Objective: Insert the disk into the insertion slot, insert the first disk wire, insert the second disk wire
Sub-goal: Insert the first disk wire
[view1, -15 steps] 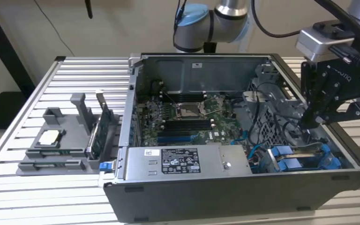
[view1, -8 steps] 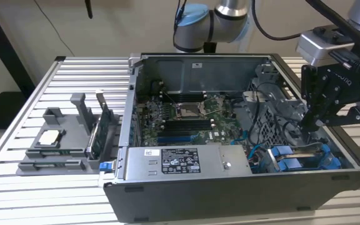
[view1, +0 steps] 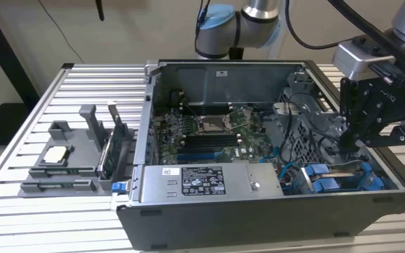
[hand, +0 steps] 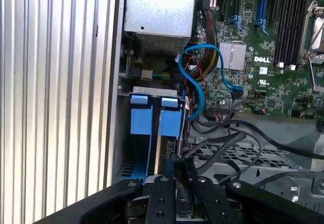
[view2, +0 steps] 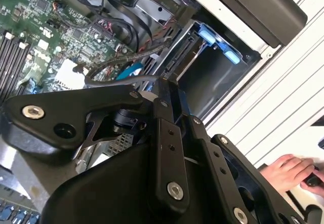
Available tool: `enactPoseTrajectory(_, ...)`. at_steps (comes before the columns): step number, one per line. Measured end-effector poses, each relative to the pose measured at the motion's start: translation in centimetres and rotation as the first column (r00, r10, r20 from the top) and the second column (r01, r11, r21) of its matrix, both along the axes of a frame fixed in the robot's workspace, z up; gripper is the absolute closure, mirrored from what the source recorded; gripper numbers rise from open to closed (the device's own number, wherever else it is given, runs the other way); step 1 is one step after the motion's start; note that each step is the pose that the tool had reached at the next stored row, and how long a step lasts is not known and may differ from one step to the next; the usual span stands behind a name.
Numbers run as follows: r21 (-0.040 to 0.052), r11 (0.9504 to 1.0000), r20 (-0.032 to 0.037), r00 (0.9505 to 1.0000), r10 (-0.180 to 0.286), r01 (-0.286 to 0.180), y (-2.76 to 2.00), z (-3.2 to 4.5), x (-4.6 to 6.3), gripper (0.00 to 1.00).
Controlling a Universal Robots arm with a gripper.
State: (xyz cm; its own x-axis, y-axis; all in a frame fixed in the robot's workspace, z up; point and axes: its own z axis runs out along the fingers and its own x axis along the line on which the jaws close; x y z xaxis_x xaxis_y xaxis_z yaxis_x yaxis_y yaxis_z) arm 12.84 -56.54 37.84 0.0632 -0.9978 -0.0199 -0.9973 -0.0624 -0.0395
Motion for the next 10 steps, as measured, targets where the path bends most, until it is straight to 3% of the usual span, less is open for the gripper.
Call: enactPoseTrajectory(10, -0.0004, 0.9949, 0.0000, 0.9949, -0.101, 0.101, -0.32, -0.31, 0.00, 0.81)
